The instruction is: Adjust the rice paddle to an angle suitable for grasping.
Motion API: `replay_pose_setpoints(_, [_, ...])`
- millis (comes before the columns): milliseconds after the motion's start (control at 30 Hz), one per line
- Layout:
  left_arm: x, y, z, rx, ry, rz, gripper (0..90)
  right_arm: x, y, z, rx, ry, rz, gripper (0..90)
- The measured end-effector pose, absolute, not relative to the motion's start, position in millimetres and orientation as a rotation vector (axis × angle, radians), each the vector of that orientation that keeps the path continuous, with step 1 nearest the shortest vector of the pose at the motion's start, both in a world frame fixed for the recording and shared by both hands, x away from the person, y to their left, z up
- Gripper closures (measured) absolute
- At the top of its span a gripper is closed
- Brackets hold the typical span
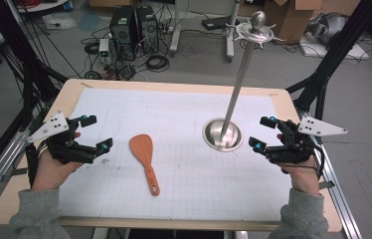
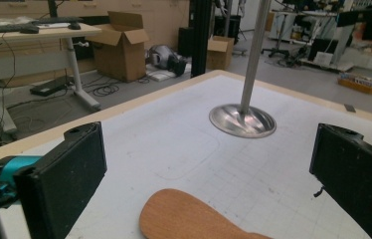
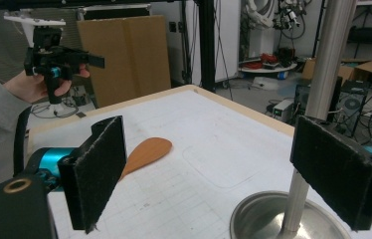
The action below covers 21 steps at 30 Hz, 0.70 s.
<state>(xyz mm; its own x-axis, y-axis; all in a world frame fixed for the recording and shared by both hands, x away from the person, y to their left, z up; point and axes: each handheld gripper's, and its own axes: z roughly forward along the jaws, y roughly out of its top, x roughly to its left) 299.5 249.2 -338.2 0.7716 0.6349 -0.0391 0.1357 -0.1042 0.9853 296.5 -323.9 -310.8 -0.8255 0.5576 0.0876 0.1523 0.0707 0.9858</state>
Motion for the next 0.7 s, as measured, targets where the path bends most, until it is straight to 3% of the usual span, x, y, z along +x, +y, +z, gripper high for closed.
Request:
replay_pose_setpoints(367, [302, 247, -342, 1.682, 0.622, 0.446, 1.9, 296, -312, -310, 0.679, 2.070, 1.795, 13.4])
replay_pose_setpoints(700, [306, 237, -349, 1.744, 0.622, 0.404, 24.5, 298, -305, -313, 0.644, 2.115, 1.767, 13.7])
